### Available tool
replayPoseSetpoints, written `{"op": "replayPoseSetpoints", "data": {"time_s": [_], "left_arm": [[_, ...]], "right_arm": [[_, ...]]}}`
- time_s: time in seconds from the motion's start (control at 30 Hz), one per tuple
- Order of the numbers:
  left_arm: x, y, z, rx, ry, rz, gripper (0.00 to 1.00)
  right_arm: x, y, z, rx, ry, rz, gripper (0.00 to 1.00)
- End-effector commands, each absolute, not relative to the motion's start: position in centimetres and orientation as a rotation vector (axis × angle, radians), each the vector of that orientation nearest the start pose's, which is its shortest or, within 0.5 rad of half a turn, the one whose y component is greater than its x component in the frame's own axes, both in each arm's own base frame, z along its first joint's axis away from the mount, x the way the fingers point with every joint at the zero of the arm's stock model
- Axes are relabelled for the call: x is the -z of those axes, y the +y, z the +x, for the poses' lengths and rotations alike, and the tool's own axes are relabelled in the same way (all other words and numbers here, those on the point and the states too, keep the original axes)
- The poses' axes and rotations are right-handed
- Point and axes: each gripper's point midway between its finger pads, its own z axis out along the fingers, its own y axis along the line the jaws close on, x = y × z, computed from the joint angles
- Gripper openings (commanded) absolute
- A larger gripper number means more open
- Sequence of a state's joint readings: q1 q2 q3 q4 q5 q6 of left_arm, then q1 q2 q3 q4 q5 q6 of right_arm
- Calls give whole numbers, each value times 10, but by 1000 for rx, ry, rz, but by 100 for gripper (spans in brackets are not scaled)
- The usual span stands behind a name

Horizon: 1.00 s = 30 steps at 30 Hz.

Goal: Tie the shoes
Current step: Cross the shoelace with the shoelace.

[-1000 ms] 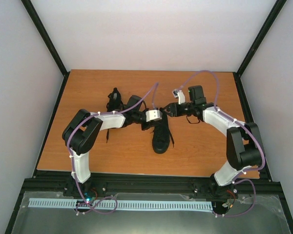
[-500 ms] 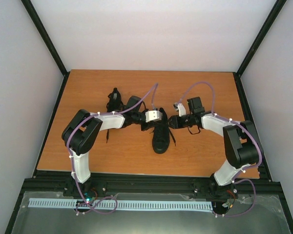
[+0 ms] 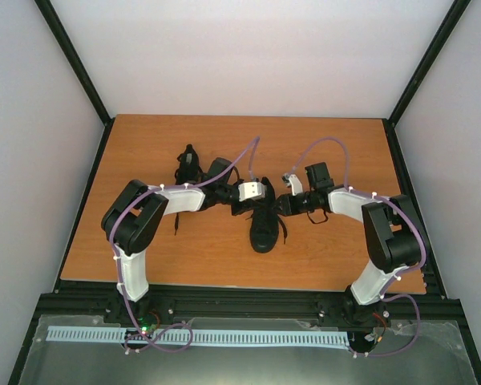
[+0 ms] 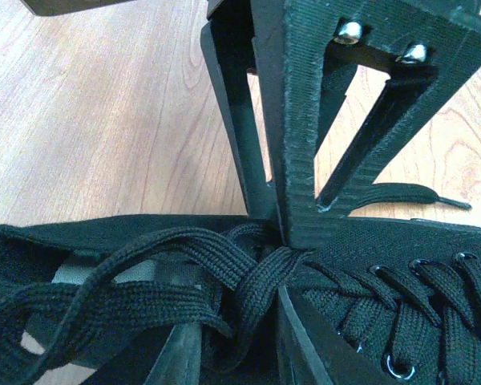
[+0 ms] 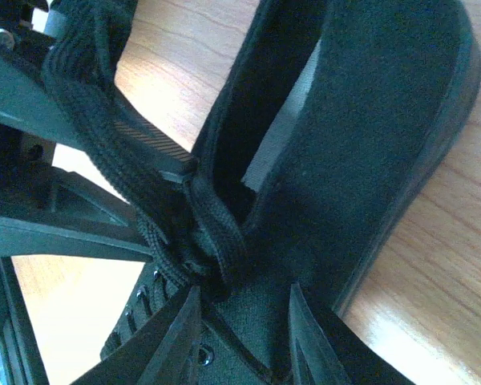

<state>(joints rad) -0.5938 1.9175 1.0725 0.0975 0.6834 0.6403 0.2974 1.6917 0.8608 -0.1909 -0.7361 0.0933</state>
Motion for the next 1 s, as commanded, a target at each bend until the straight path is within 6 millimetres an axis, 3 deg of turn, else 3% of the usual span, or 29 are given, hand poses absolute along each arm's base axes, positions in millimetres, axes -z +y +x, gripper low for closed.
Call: {"op": "replayPoseSetpoints", "data": {"time_s": [0.0,0.33,0.5,0.53,0.6,0.73,0.97], "left_arm": [[-93,-355,329,746,1522,1559,28],[-93,-355,329,748,1524,1563,29],[-96,-354,329,745,1522,1561,29],[-98,-354,329,741,1521,1557,33],[-106,-351,329,734,1512,1560,52],[-106,-335,309,678,1422,1731,71],[-84,-305,294,597,1498,1879,72]], "right_arm": [[-65,224,306,-1156,2459,-602,32],[-63,228,302,-1165,2457,-631,34],[-60,226,303,-1125,2474,-626,16],[-61,225,303,-1116,2475,-625,12],[-62,224,303,-1101,2477,-623,7],[-63,224,302,-1100,2476,-627,3],[-66,228,301,-1113,2457,-650,3]]}}
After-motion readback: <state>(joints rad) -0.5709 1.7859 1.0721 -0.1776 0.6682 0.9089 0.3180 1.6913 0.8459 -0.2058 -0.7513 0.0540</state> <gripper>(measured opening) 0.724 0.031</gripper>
